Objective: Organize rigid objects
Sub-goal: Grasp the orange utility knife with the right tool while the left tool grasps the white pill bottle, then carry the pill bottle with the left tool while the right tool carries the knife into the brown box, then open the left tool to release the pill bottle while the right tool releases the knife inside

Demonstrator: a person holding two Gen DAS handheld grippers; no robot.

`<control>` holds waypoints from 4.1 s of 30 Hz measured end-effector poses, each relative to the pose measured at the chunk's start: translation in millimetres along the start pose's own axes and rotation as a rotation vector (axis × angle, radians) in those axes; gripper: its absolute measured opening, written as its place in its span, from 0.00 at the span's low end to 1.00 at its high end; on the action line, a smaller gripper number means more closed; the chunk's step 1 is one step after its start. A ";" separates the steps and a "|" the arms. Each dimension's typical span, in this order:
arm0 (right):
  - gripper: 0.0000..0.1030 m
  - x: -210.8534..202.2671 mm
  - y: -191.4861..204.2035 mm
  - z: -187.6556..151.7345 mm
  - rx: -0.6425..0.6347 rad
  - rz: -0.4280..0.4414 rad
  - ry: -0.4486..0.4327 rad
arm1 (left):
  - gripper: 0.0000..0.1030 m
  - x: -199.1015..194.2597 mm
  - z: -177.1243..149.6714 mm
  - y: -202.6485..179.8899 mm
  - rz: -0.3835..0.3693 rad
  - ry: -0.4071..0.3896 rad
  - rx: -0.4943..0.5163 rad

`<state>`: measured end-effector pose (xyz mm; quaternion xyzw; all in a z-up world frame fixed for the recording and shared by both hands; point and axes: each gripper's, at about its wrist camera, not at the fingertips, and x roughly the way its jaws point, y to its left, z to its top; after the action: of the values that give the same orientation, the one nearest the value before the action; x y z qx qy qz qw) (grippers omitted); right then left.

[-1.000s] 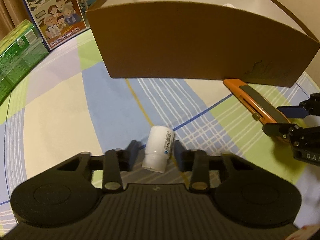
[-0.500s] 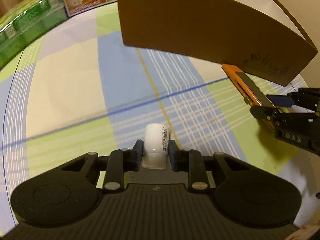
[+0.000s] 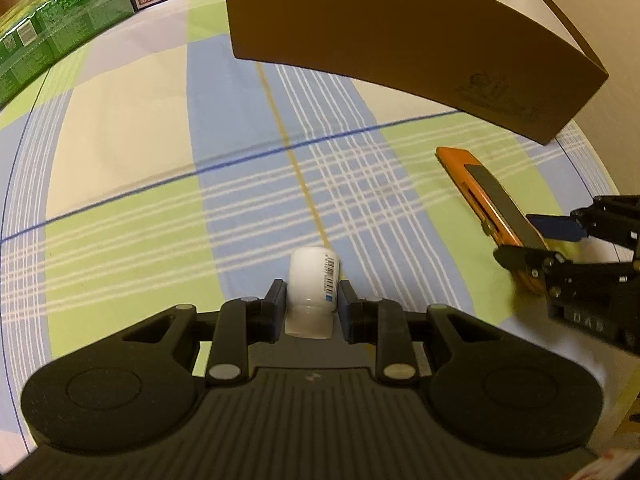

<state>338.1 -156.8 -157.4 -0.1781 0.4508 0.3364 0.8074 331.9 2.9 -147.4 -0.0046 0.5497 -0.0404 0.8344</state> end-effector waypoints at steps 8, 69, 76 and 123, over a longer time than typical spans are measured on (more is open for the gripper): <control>0.30 4.2 5.2 4.2 -0.003 -0.028 -0.018 | 0.22 0.5 -1.8 -4.9 0.012 -0.006 0.003; 0.28 -77.8 -120.0 167.1 0.402 0.042 -0.310 | 0.22 -49.6 205.9 -61.4 -0.062 -0.302 0.143; 0.28 -34.3 -141.3 180.5 0.436 0.036 -0.244 | 0.22 -9.4 233.1 -65.2 -0.064 -0.241 0.164; 0.29 6.8 -159.1 182.3 0.498 0.042 -0.161 | 0.50 28.1 247.7 -56.9 -0.029 -0.163 0.157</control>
<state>563.4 -159.5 -69.0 0.0628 0.4577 0.2450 0.8524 566.7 -65.0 -72.2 0.0495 0.4752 -0.0946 0.8734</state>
